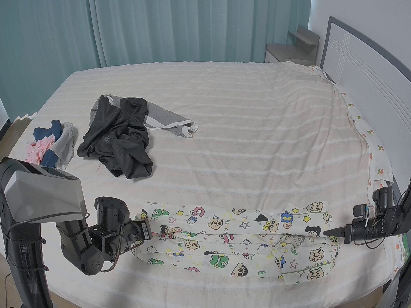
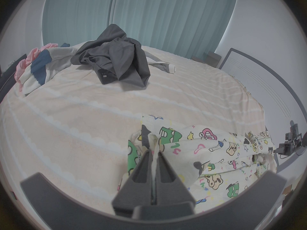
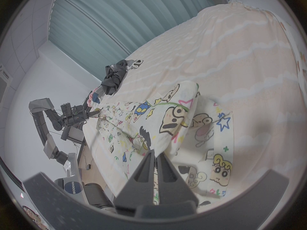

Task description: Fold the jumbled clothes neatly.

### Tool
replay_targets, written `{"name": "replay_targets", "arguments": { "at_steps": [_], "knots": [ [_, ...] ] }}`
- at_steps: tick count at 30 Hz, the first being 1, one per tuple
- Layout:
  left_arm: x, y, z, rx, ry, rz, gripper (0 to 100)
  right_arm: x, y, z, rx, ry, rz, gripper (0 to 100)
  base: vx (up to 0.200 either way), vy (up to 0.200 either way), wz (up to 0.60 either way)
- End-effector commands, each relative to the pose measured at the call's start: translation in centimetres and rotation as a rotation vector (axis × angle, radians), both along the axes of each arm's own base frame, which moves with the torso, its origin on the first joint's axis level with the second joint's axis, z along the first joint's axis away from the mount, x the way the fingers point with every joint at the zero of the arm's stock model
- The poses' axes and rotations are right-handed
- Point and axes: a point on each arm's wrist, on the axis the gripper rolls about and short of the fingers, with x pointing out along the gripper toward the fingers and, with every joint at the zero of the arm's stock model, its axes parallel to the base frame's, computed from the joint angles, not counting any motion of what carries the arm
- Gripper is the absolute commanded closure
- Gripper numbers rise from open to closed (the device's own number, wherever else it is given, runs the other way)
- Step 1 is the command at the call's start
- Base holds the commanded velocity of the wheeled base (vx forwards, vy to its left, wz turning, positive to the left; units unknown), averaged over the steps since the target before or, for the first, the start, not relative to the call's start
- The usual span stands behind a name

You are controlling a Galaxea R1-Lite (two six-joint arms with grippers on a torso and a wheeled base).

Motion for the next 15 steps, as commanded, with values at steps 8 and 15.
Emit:
{"name": "replay_targets", "arguments": {
  "at_steps": [8, 15],
  "knots": [
    [-1.5, 0.7, -2.9, 0.018, 0.054, 0.004, 100, -1.5, 0.2, -0.8, -0.052, 0.040, 0.002, 100, 0.000, 0.000, 0.00],
    [-2.1, 1.3, -4.4, 0.016, 0.060, 0.016, 100, -2.2, 0.1, -1.0, -0.053, 0.058, -0.007, 100, 0.000, 0.000, 0.00]
  ]
}}
